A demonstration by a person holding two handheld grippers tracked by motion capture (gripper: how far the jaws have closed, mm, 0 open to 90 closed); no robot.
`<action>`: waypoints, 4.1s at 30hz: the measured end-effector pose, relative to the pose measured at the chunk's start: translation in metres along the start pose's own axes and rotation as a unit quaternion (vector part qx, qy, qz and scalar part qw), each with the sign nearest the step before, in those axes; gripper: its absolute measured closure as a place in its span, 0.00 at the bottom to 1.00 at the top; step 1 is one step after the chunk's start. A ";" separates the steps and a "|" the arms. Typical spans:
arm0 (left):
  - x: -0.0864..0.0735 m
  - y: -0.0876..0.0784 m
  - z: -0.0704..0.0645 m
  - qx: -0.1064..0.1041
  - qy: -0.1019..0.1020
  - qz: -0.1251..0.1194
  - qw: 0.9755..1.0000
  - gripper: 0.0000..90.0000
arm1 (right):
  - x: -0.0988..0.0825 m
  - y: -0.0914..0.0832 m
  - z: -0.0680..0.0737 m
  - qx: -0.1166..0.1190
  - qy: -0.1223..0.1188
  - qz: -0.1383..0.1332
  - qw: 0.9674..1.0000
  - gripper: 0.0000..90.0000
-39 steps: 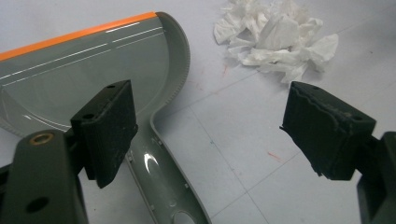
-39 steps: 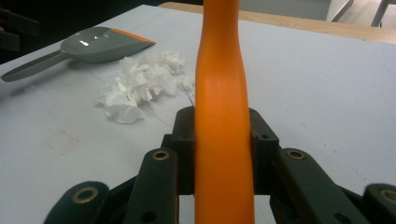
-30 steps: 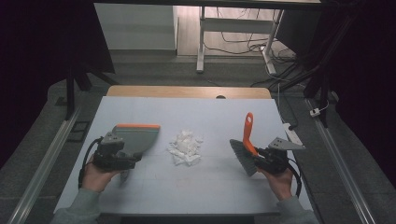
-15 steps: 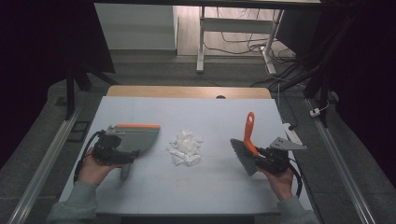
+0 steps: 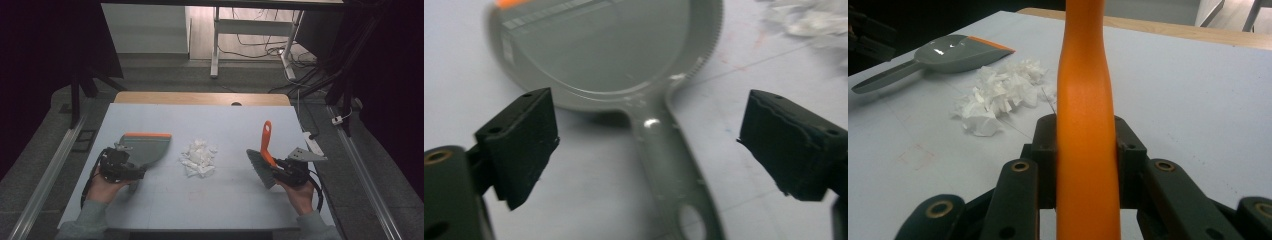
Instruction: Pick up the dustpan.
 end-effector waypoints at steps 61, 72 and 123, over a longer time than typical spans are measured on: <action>-0.008 0.041 0.007 -0.047 -0.111 0.025 0.992 0.68 | -0.001 0.002 0.000 -0.010 -0.005 0.011 1.000 0.78; -0.007 0.033 0.013 -0.061 -0.107 -0.001 0.992 0.68 | 0.000 0.001 0.001 -0.011 -0.006 0.009 1.000 0.78; -0.006 -0.016 0.044 -0.107 -0.009 -0.118 0.987 0.68 | 0.003 -0.001 0.002 -0.014 -0.011 0.002 1.000 0.78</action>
Point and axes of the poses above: each handheld gripper's, and its own axes: y roughly forward along the jaws, x roughly out of its top, z roughly to its left, the point moved 5 cm from there along y, roughly forward along the jaws, and after that the axes turned 5 degrees about z, right-handed, at the moved point
